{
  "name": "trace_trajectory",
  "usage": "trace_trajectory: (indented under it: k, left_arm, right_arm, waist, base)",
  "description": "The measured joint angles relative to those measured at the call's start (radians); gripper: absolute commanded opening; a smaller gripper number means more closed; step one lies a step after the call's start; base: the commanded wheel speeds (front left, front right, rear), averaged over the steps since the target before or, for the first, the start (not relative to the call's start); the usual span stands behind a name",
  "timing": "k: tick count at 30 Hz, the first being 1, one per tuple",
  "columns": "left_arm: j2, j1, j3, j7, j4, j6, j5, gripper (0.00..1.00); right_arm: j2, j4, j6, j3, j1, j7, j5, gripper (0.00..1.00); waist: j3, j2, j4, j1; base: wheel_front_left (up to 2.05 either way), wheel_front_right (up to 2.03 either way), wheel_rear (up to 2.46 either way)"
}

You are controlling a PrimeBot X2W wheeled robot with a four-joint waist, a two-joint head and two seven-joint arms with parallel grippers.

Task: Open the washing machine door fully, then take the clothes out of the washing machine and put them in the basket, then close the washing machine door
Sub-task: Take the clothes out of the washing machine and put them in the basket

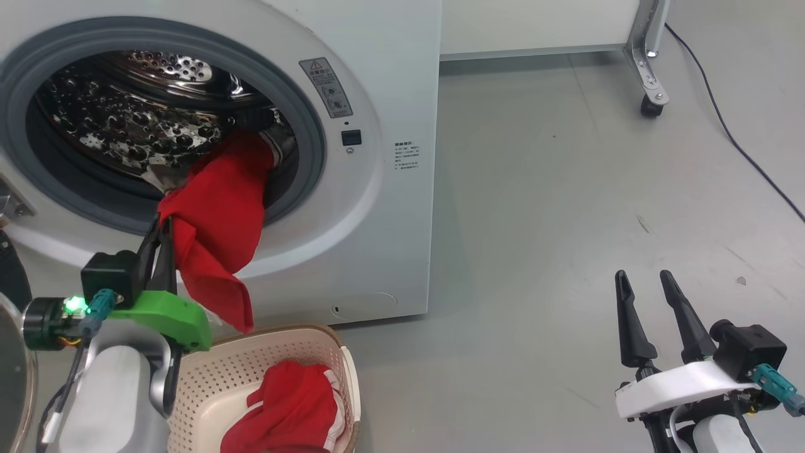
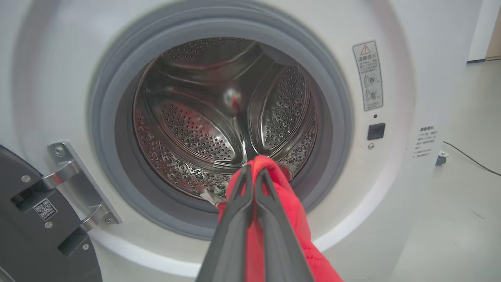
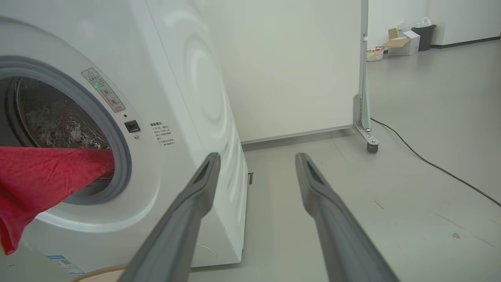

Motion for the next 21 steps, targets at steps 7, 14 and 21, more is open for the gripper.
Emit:
trace_trajectory:
  k: [7, 14, 21]
  left_arm:
    - [-0.002, 0.011, 0.011, -0.007, -0.127, -0.008, -0.009, 0.00]
    - [-0.006, 0.016, 0.038, -0.007, -0.292, -0.008, -0.010, 0.00]
    - [-0.009, 0.025, 0.052, -0.008, -0.492, -0.010, -0.005, 0.00]
  right_arm:
    - [0.003, -0.013, 0.000, 0.010, 0.002, 0.000, 0.000, 1.00]
    - [0.009, -0.019, 0.000, 0.009, 0.016, 0.000, 0.000, 1.00]
    - [0.011, -0.029, 0.000, 0.004, 0.017, 0.000, 0.000, 1.00]
  waist:
    - [-0.013, 0.0000, 0.012, 0.0000]
    - [-0.016, 0.0000, 0.015, 0.0000]
    - [-0.012, 0.0000, 0.016, 0.0000]
  base:
    - [0.00, 0.00, 0.00]
    - [0.00, 0.00, 0.00]
    - [0.00, 0.00, 0.00]
